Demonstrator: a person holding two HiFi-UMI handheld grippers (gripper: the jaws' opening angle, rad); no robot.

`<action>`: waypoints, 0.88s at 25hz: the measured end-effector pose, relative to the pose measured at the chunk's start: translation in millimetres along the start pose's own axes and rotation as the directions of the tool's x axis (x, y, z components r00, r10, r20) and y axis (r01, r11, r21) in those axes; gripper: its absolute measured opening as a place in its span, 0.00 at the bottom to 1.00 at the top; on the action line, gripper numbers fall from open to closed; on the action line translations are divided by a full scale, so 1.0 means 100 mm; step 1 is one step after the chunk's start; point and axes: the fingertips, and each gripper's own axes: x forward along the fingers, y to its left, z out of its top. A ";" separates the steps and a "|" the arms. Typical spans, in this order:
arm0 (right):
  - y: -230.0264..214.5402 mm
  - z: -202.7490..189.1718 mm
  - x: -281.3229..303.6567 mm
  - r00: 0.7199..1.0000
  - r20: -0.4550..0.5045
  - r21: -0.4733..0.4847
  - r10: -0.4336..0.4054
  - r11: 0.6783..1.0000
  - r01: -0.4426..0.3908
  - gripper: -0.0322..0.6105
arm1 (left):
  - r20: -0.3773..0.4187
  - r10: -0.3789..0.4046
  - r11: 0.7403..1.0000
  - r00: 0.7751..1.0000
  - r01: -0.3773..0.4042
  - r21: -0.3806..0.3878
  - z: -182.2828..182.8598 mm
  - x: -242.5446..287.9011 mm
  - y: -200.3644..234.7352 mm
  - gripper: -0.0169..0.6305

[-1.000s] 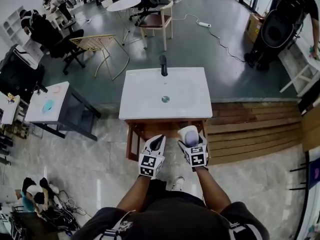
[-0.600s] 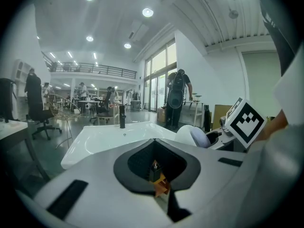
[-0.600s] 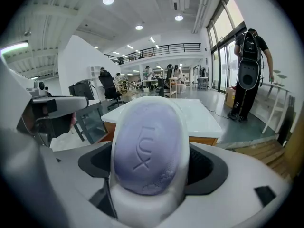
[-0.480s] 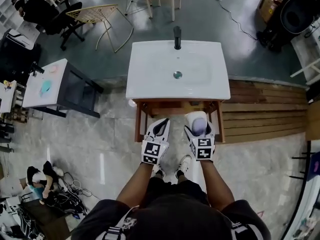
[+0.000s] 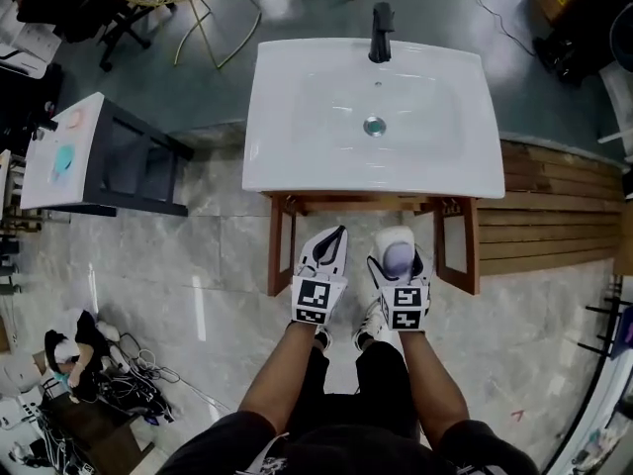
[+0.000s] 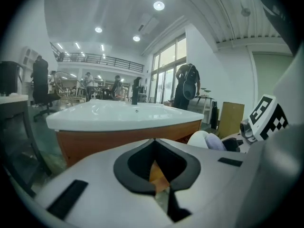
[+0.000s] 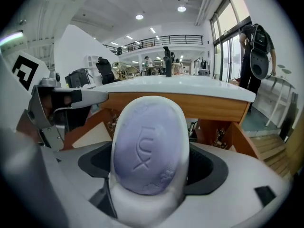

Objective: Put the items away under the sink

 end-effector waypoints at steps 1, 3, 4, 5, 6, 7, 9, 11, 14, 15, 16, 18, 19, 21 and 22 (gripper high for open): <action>-0.01 -0.10 0.13 1.000 -0.003 0.002 -0.001 1.000 0.001 0.76 | 0.004 0.005 1.000 1.000 -0.005 -0.006 -0.13 0.07 0.05 0.02; -0.04 -0.31 0.40 1.000 -0.005 0.008 0.000 1.000 0.000 0.76 | 0.014 0.025 0.999 1.000 -0.025 -0.042 -0.46 0.22 0.17 0.02; -0.06 -0.42 0.55 1.000 -0.005 0.006 0.000 1.000 0.000 0.76 | 0.015 0.038 0.997 0.999 -0.037 -0.066 -0.66 0.32 0.23 0.02; -0.07 -0.52 0.70 1.000 -0.004 0.001 -0.001 1.000 0.001 0.76 | 0.013 0.048 0.995 0.999 -0.047 -0.083 -0.86 0.42 0.30 0.02; -0.08 -0.62 0.86 1.000 -0.002 -0.004 0.000 1.000 0.000 0.76 | 0.011 0.054 0.994 0.998 -0.053 -0.091 -1.05 0.51 0.35 0.02; -0.08 -0.72 1.00 1.000 0.000 -0.007 0.002 1.000 -0.002 0.76 | 0.012 0.056 0.994 0.998 -0.055 -0.094 -1.23 0.60 0.39 0.02; -0.10 -0.91 1.26 1.000 0.010 -0.008 0.008 1.000 -0.008 0.76 | 0.028 0.057 0.995 0.998 -0.054 -0.088 -1.55 0.74 0.42 0.02; -0.12 -1.07 1.51 0.999 0.030 -0.005 0.017 1.000 -0.017 0.76 | 0.053 0.063 0.996 0.997 -0.059 -0.069 -1.83 0.84 0.45 0.02; -0.14 -1.32 1.86 0.998 0.062 -0.011 0.021 1.000 -0.020 0.76 | 0.070 0.081 0.996 0.994 -0.078 -0.049 -2.27 0.96 0.54 0.02; -0.15 -1.39 1.96 0.997 0.076 -0.022 0.017 1.000 -0.015 0.76 | 0.068 0.092 0.995 0.993 -0.089 -0.044 -2.42 1.00 0.57 0.02; -0.15 -1.46 2.05 0.996 0.091 -0.035 0.014 0.999 -0.011 0.76 | 0.066 0.101 0.994 0.993 -0.098 -0.040 -2.56 1.05 0.60 0.02; -0.14 -1.60 2.21 0.993 0.118 -0.051 0.016 0.999 -0.010 0.76 | 0.070 0.112 0.993 0.991 -0.110 -0.037 -2.82 1.13 0.65 0.02; -0.13 -1.66 2.27 0.991 0.129 -0.058 0.019 0.998 -0.012 0.76 | 0.076 0.117 0.993 0.990 -0.114 -0.037 -2.93 1.17 0.67 0.02; -0.14 -1.75 2.40 0.989 0.149 -0.073 0.020 0.997 -0.009 0.76 | 0.092 0.128 0.992 0.988 -0.125 -0.038 -3.09 1.25 0.72 0.02; -0.14 -1.79 2.45 0.987 0.157 -0.082 0.016 0.997 -0.003 0.76 | 0.101 0.131 0.991 0.986 -0.128 -0.037 -3.15 1.27 0.74 0.02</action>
